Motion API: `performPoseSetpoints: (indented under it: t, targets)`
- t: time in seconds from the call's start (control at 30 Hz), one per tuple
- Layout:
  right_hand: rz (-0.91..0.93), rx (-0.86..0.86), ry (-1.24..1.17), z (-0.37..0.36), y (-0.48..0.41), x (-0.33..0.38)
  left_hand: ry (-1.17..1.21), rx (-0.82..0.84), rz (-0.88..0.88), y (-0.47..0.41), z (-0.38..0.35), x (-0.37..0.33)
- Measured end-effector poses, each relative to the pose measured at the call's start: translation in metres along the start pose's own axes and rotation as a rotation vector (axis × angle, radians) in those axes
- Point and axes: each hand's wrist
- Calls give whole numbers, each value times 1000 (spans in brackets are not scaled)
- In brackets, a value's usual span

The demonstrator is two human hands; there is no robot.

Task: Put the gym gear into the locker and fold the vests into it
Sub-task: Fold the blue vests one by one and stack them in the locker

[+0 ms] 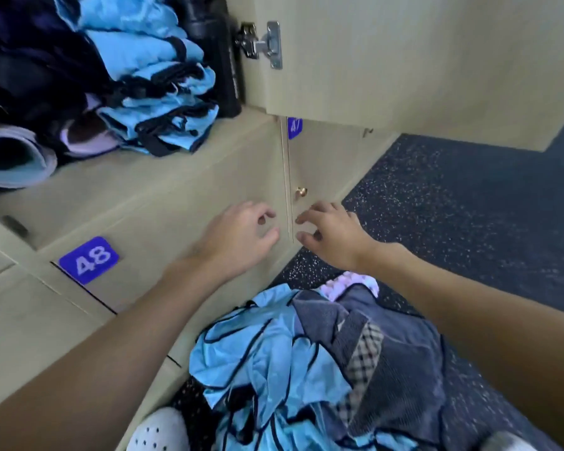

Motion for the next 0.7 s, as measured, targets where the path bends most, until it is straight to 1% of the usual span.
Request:
performPoseSetpoints:
  t: [0.13, 0.27, 0.37, 0.43, 0.57, 0.7]
  targets:
    - [-123, 128, -83, -68, 48, -33, -10, 225, 99, 26, -76, 22]
    - [-249, 255, -160, -128, 90, -68, -62, 345, 105, 47, -154, 39]
    - [-322, 307, -166, -155, 116, -93, -121, 367, 80, 50, -198, 39]
    - [-365, 317, -169, -166, 130, -109, -158, 355, 32, 45, -220, 32]
    - [-460, 326, -213, -177, 149, -134, -250, 389, -69, 31, -248, 13]
    - [-484, 296, -235, -183, 157, -150, -342, 402, -105, 18, -266, 4]
Point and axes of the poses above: each hand's wrist, its own y-axis away from the middle knuckle, its own z-axis out of the back of the hand, x = y × z, and after that the axes turned 10 degrees about z, right-handed
